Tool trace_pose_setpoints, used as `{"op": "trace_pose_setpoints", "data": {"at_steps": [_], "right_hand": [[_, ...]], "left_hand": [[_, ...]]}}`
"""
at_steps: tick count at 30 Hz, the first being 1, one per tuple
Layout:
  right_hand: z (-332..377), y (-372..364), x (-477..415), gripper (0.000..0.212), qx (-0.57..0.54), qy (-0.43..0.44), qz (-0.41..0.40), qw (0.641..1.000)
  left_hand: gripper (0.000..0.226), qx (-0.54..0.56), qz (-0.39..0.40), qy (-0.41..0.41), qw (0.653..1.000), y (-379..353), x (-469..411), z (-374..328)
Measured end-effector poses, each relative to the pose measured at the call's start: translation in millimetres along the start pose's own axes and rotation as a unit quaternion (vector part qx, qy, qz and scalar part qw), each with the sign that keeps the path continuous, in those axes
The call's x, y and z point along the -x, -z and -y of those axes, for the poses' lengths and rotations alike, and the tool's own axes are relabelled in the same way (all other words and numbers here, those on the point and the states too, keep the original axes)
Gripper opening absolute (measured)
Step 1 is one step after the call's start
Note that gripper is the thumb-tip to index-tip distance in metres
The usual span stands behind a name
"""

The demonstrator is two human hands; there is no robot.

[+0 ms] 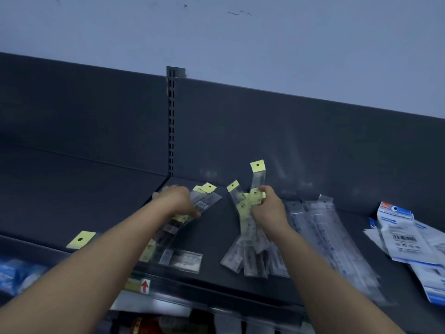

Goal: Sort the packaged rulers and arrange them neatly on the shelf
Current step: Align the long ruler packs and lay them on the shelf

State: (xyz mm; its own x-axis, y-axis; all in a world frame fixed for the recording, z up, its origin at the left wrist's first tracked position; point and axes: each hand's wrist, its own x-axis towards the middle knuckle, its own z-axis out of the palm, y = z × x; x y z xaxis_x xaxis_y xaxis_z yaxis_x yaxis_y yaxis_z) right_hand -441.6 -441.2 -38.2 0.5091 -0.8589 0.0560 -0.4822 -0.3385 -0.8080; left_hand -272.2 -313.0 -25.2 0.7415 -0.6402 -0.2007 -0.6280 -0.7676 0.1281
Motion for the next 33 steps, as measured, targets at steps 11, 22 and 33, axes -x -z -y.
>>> {"op": "trace_pose_setpoints", "data": {"at_steps": [11,22,33], "right_hand": [[-3,-8,-3,0.049,0.212,0.016,0.034,0.977],[9,-24,-8,0.043,0.168,0.079,0.071,0.98],[53,-39,0,0.009,-0.163,0.115,0.127,0.972]], "left_hand": [[0.058,0.035,0.043,0.02,0.998,-1,-14,4],[0.023,0.122,-0.043,-0.018,0.991,-4,-22,8],[0.013,0.629,-0.04,-0.164,0.759,61,-8,-9]]}}
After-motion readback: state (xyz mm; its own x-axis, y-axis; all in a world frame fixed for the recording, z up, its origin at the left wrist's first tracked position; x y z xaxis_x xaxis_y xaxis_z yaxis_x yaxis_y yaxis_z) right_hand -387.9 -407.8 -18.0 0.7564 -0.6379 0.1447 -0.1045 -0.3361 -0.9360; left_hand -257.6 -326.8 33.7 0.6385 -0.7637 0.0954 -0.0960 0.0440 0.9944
